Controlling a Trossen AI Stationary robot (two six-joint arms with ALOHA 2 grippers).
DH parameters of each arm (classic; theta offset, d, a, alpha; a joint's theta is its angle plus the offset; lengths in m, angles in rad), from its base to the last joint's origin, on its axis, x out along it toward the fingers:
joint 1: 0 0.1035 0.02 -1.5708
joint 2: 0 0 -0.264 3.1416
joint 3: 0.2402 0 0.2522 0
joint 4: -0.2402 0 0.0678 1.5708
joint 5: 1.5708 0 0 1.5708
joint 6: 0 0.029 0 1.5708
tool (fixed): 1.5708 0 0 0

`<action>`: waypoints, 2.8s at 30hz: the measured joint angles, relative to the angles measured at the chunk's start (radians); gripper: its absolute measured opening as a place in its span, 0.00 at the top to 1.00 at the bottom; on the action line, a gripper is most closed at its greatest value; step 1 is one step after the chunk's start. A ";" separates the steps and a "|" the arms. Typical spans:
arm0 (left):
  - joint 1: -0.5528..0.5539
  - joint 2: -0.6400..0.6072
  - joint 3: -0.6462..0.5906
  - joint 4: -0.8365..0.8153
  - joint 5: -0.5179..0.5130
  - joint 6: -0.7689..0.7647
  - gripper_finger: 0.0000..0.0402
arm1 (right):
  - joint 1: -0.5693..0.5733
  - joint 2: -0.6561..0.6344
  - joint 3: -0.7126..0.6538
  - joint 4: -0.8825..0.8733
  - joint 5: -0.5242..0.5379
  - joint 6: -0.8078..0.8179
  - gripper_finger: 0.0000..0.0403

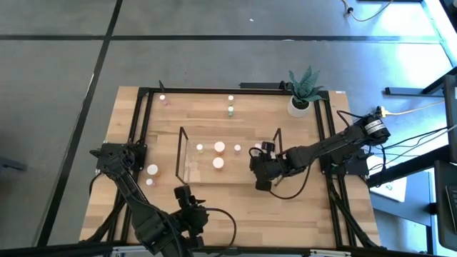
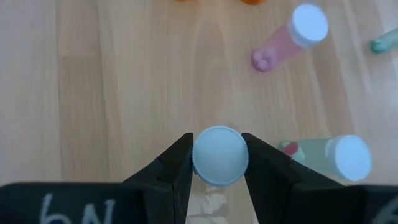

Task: Pick and place medicine bottles onto shelf by color
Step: Put the bottom blue pill bottle aligned with the blue pill bottle on the shelf, then put the right yellow pill bottle aligned with the yellow pill bottle on the shelf

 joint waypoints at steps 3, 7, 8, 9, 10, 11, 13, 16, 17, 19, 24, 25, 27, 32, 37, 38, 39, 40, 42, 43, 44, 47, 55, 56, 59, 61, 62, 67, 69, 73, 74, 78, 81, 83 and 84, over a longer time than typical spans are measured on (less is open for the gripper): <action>0.000 0.000 0.000 0.000 0.000 0.000 0.50 | 0.000 0.000 -0.013 -0.001 0.002 0.018 0.68; 0.000 0.000 0.000 0.000 0.000 0.000 0.50 | -0.004 0.000 -0.020 -0.006 0.010 0.023 0.68; 0.000 0.000 0.000 0.000 0.000 0.000 0.50 | -0.005 0.000 -0.020 -0.004 0.018 0.021 0.68; 0.000 0.000 0.000 0.000 0.000 0.000 0.50 | -0.006 0.000 -0.020 -0.005 0.025 0.020 0.68; 0.000 0.000 0.000 0.000 0.000 0.000 0.50 | -0.008 0.000 -0.020 -0.007 0.035 0.019 0.68; 0.000 0.000 0.000 0.000 0.000 0.000 0.50 | -0.011 0.000 -0.020 -0.008 0.041 0.017 0.68; 0.000 0.000 0.000 0.000 0.000 0.000 0.50 | -0.018 0.000 -0.020 -0.011 0.043 0.001 0.68; 0.000 0.000 0.000 0.000 0.001 -0.001 0.50 | -0.027 0.000 -0.020 -0.012 0.043 -0.005 0.68; 0.000 0.000 0.000 0.000 0.001 -0.001 0.50 | -0.031 0.000 -0.020 -0.013 0.039 -0.005 0.68; 0.000 0.000 0.000 0.000 0.001 -0.001 0.50 | -0.036 0.000 -0.020 -0.013 0.013 -0.005 0.68; 0.000 0.000 0.000 0.000 0.002 -0.001 0.50 | -0.044 0.000 -0.020 -0.013 -0.039 0.000 0.68; 0.000 0.000 0.000 0.000 0.002 -0.001 0.50 | -0.044 0.000 -0.020 -0.012 -0.039 0.001 0.68; 0.000 0.000 0.000 0.000 0.002 -0.001 0.50 | -0.044 0.000 -0.020 -0.011 -0.039 -0.001 0.68; 0.000 0.000 0.000 0.000 0.003 -0.001 0.50 | -0.044 0.000 -0.020 -0.011 -0.039 0.011 0.68; 0.000 0.001 0.000 0.000 0.003 -0.001 0.50 | -0.044 0.000 -0.019 -0.011 -0.040 0.026 0.67; 0.001 0.001 0.000 0.000 0.003 -0.001 0.50 | -0.044 0.000 -0.019 -0.011 -0.040 0.026 0.66; 0.002 0.001 0.000 0.000 0.003 -0.001 0.50 | -0.044 0.000 -0.019 -0.011 -0.040 0.027 0.65; 0.002 0.001 0.000 0.000 0.003 -0.001 0.50 | -0.044 0.000 -0.019 -0.011 -0.040 0.027 0.64; 0.002 0.001 0.000 0.000 0.003 -0.001 0.50 | -0.044 0.000 -0.019 -0.012 -0.040 0.026 0.62; 0.002 0.001 0.000 0.000 0.003 -0.001 0.50 | -0.044 0.000 -0.019 -0.012 -0.040 0.026 0.61; 0.002 0.001 0.000 0.000 0.003 -0.001 0.50 | -0.044 0.000 -0.019 -0.012 -0.040 0.026 0.60; 0.002 0.001 0.000 0.000 0.003 -0.001 0.50 | -0.044 0.000 -0.019 -0.012 -0.036 0.027 0.56; 0.002 0.001 0.000 0.000 0.003 -0.001 0.50 | -0.044 0.000 -0.019 -0.012 -0.033 0.000 0.54; 0.002 0.001 0.000 0.000 0.003 -0.001 0.50 | -0.044 0.000 -0.019 -0.012 -0.033 -0.002 0.54; 0.002 0.001 0.000 0.000 0.003 -0.001 0.50 | -0.044 0.000 -0.019 -0.012 -0.033 -0.007 0.54; 0.002 0.001 0.000 0.000 0.003 -0.001 0.50 | -0.044 0.000 -0.019 -0.012 -0.032 -0.015 0.54; 0.002 0.001 0.000 0.000 0.003 0.000 0.50 | -0.044 0.000 -0.019 -0.012 -0.032 -0.027 0.54; 0.002 0.001 0.000 0.000 0.003 -0.001 0.50 | -0.044 0.000 -0.019 -0.012 -0.032 -0.033 0.54; 0.002 0.001 0.000 0.000 0.003 -0.001 0.50 | -0.044 0.000 -0.019 -0.012 -0.031 -0.036 0.54; 0.002 0.001 0.000 0.000 0.003 -0.001 0.50 | -0.044 0.000 -0.018 -0.013 -0.031 -0.035 0.54; 0.002 0.001 0.000 0.000 0.003 -0.001 0.50 | -0.044 0.000 -0.017 -0.013 -0.031 -0.035 0.54; 0.002 0.001 0.000 0.000 0.003 -0.001 0.50 | -0.044 0.000 0.008 -0.020 -0.031 -0.041 0.54; 0.002 0.001 0.000 0.000 0.003 -0.001 0.50 | -0.043 0.000 0.041 -0.031 -0.029 -0.062 0.54; 0.002 0.001 0.000 0.000 0.003 -0.001 0.50 | -0.043 0.000 0.069 -0.041 -0.029 -0.079 0.54; 0.002 0.001 0.000 0.000 0.003 -0.001 0.50 | -0.043 0.000 0.085 -0.053 -0.030 -0.081 0.54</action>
